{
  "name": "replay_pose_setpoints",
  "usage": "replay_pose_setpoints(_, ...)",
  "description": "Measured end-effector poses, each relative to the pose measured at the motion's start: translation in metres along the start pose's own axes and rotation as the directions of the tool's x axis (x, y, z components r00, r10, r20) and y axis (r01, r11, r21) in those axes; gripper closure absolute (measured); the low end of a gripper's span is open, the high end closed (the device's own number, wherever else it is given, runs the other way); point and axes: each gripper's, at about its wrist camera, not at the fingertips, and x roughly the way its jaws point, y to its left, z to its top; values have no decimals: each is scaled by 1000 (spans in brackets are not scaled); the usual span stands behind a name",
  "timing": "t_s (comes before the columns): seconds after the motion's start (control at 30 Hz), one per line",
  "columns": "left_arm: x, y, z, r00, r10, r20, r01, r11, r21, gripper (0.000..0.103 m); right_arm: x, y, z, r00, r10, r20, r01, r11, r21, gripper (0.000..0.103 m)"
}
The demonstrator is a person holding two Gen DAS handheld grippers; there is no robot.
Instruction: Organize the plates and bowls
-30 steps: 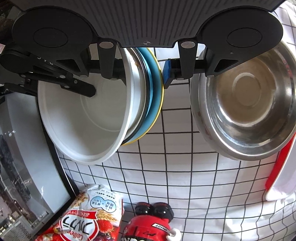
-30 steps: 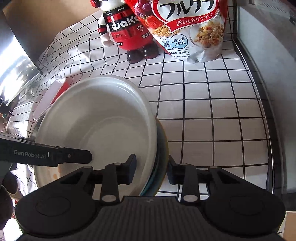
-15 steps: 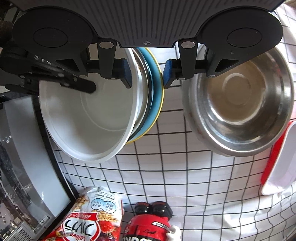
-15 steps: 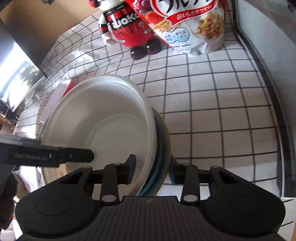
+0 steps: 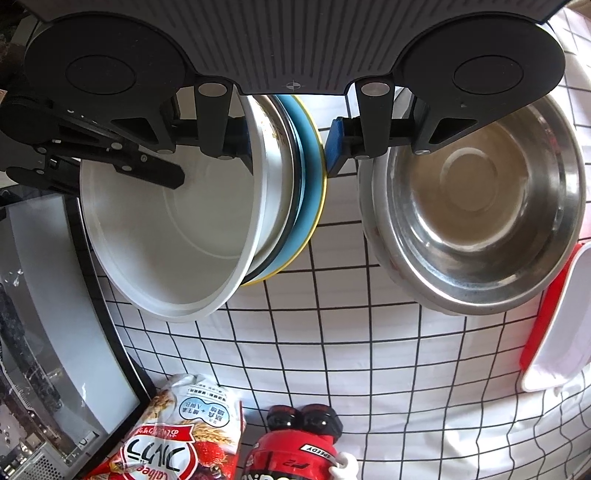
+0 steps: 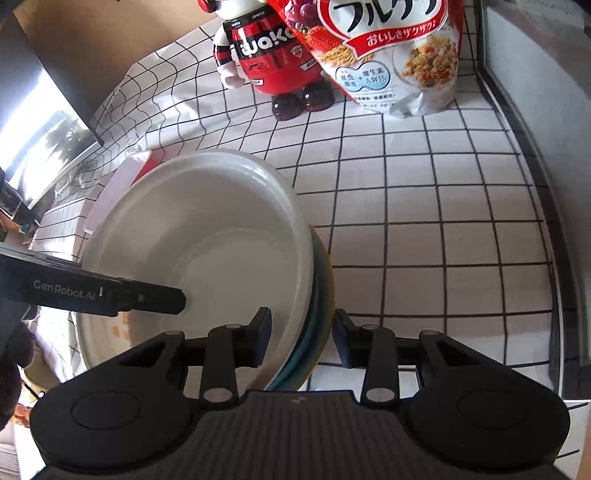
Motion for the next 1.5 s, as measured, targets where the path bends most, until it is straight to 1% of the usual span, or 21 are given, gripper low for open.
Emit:
replay_pose_setpoints(0.07,-1,0,0,1000,0,-2,0,1000,-7,64,-1,0,1,1000,-15,9,15,1000,0,65)
replay_pose_setpoints(0.17,-3,-2,-1,1000,6,0,-6,1000,5,63,-2,-3,3,1000,-5,5,5,1000,27,62)
replay_pose_setpoints(0.27,-4,0,-1,1000,-4,0,4,1000,-5,63,-6,-2,5,1000,-3,19,2,999,44,61)
replay_pose_setpoints(0.4,-4,0,-2,1000,-10,3,10,1000,-6,62,-10,5,8,999,-9,42,8,1000,27,61)
replay_pose_setpoints(0.5,-4,0,-1,1000,-11,1,11,1000,-10,62,-3,6,10,1000,-22,20,21,999,30,61)
replay_pose_setpoints(0.6,-4,2,-1,1000,-13,2,14,1000,-24,63,6,5,9,1000,-16,-15,17,999,49,63)
replay_pose_setpoints(0.77,-3,4,1,1000,-9,-9,9,999,-40,65,12,3,4,999,-14,-38,16,999,52,68)
replay_pose_setpoints(0.97,-1,-1,0,1000,6,-16,-7,1000,-29,63,10,-2,2,999,-8,-37,9,999,50,68)
replay_pose_setpoints(1.27,1,-1,4,1000,10,-13,-10,1000,-24,61,6,-7,2,999,11,-35,-9,998,58,68)
replay_pose_setpoints(1.33,2,-1,6,1000,9,-14,-9,1000,-26,61,6,-9,1,999,8,-31,-6,998,59,68)
replay_pose_setpoints(1.4,6,-1,7,1000,10,-21,-11,1000,-24,61,6,-11,2,999,-15,-29,16,998,60,68)
replay_pose_setpoints(1.5,8,-4,8,999,19,-30,-20,1000,-14,59,8,-16,1,999,13,-40,-9,996,90,68)
